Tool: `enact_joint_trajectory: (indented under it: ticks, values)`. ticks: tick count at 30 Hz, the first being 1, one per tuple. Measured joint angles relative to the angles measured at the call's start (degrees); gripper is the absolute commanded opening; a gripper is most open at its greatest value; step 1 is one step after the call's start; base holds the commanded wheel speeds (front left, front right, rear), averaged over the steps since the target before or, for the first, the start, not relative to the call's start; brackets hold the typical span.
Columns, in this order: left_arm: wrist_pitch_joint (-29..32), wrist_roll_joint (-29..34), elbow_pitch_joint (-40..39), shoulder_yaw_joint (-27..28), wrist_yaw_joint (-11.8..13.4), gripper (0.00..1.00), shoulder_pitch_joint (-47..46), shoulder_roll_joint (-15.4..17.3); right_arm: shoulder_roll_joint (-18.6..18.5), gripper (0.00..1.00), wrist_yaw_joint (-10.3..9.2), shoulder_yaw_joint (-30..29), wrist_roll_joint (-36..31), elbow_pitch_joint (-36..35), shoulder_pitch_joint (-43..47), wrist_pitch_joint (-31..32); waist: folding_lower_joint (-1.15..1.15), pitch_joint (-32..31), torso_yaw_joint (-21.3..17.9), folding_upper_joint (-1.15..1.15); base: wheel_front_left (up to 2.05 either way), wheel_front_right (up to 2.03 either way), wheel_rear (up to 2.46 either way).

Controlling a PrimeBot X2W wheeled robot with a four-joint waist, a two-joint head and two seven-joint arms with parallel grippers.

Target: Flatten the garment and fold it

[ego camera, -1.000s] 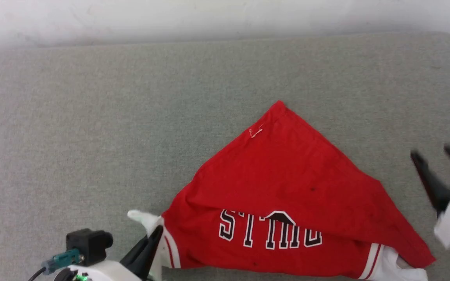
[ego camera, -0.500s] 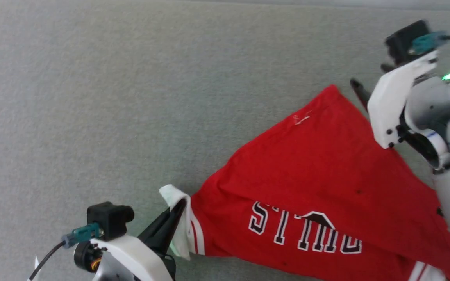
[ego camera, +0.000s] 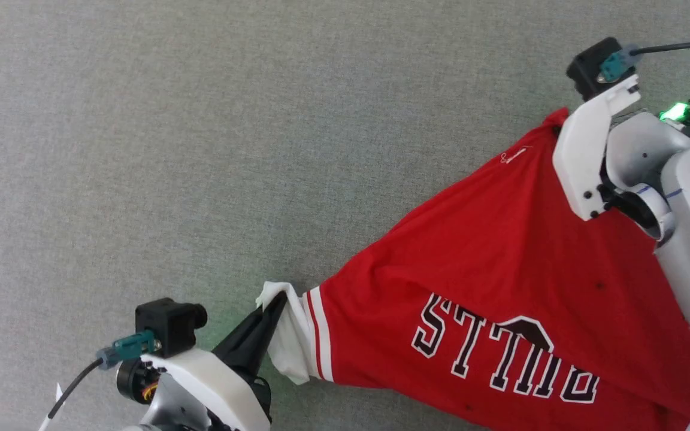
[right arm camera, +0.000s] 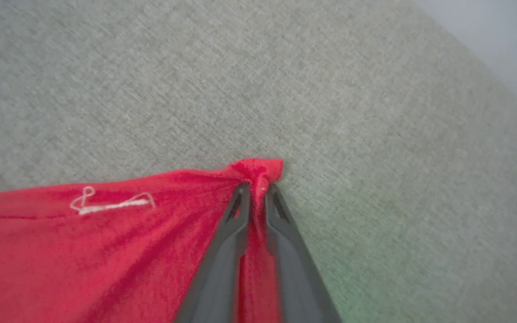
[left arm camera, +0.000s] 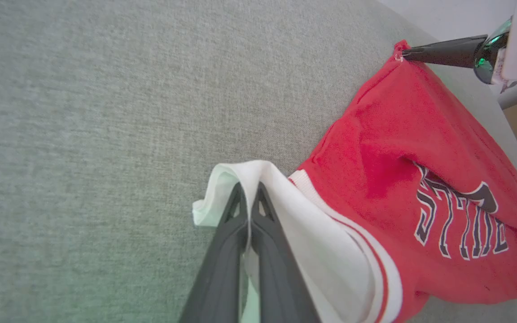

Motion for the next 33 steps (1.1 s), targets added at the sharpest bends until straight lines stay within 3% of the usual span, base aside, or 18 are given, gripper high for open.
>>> enact_joint_trajectory:
  ticks: [7, 12, 20, 26, 33]
  values:
    - [-2.03, 0.44, -0.01, 1.01, 0.23, 0.0, -0.38, 0.3, 0.31, 0.0, 0.05, 1.12, 1.64, 2.12, -0.6, -5.81, 0.02, -1.36, -1.18, -0.01, 0.0, 0.0, 0.0]
    - [-5.09, 3.7, -0.1, 2.94, 2.72, 0.0, -2.7, 0.53, 0.66, 0.0, 0.02, -1.65, 2.21, 1.58, 1.01, -11.92, 0.01, -4.3, -2.94, -0.01, 0.0, 0.0, 0.0]
    - [-10.63, 12.87, 1.71, 6.45, 8.77, 0.0, -11.37, 1.79, 2.18, 0.0, 0.0, -8.79, 2.38, -3.66, 5.73, -18.84, 0.01, -11.29, -6.0, 0.0, 0.0, 0.0, 0.0]
    - [-10.22, 16.13, 7.65, 4.45, 8.55, 0.0, -22.7, 2.03, 3.43, 0.0, 0.0, -13.45, 1.34, -6.27, 7.11, -21.85, 0.0, -17.37, -8.31, 0.0, 0.0, 0.0, 0.0]
    - [-7.95, 17.34, 17.82, 2.66, 6.32, 0.0, -37.41, 2.29, 6.13, 0.0, 0.0, -13.92, -0.35, -6.91, 5.24, -22.56, -0.01, -23.67, -11.07, 0.0, 0.0, 0.0, 0.0]
